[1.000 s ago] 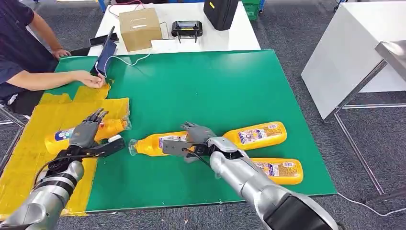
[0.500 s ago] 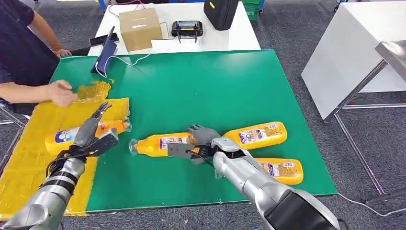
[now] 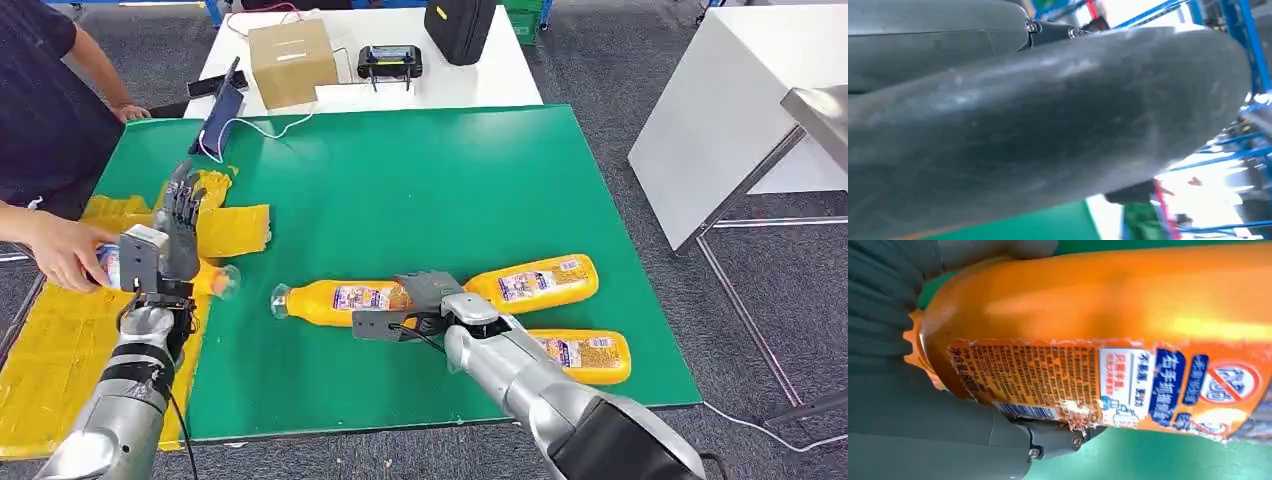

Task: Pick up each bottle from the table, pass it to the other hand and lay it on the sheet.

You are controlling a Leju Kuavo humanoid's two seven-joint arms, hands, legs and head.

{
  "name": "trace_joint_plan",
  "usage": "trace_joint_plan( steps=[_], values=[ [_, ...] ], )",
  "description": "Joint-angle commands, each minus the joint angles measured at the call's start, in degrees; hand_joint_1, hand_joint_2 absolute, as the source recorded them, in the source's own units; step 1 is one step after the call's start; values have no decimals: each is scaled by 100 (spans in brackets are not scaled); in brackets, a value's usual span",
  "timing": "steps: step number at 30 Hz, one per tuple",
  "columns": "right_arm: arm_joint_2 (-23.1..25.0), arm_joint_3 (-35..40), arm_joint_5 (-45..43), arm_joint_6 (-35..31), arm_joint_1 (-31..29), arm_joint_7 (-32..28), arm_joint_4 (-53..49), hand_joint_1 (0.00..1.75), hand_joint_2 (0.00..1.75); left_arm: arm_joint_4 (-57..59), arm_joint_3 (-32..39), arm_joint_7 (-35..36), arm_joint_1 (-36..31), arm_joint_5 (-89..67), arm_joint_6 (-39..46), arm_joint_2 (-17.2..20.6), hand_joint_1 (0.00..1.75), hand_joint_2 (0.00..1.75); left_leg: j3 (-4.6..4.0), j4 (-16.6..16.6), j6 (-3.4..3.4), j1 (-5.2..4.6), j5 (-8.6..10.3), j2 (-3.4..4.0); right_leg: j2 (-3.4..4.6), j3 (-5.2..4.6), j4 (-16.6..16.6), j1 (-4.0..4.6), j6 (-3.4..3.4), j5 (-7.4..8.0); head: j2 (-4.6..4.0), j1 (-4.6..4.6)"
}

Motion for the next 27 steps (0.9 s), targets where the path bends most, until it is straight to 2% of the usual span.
trace_joint_plan(
  steps=[1,3,4,10,12,17,18,27],
  values=[
    [25,-354,-68,-750,222,-160,337,175,175,-627,464,361,251,895,-428,-434,0,0,20,-5,-3,10,-6,-24,16,27,-11,4,-5,-7,0,0],
    [59,-638,-199,-1274,271,-446,148,175,175,-873,466,496,431,1175,-588,-458,0,0,24,-2,-4,12,-11,-21,28,31,-11,5,-8,-9,0,2],
    [67,-893,-384,-1711,366,-773,-58,175,175,-1000,468,556,522,1274,-626,-477,0,0,26,-5,-3,9,-9,-16,31,31,-11,2,-8,-8,0,0],
    [77,-914,-386,-1690,350,-784,-62,175,175,-1053,455,573,571,1297,-634,-486,0,0,10,4,-6,9,-13,-12,37,14,1,2,-10,-10,0,-2],
    [68,-918,-377,-1691,367,-786,-77,175,175,-1076,447,588,569,1308,-635,-483,0,0,1,-1,-2,3,-4,-7,16,4,-2,0,-4,-4,0,0],
    [68,-918,-377,-1691,367,-786,-77,175,175,-1076,447,588,569,1308,-635,-483,0,0,16,5,-6,11,-17,-19,42,23,1,3,-11,-15,0,2],
    [68,-918,-377,-1691,367,-786,-77,175,175,-1076,447,588,569,1308,-635,-483,0,0,-2,2,-3,5,-7,-15,23,4,0,0,-7,-7,0,0],
    [68,-918,-377,-1691,367,-786,-77,175,175,-1076,447,588,569,1308,-635,-483,0,0,-9,0,-2,2,-4,-9,18,-4,-1,-1,-4,-3,0,0]
  ],
)
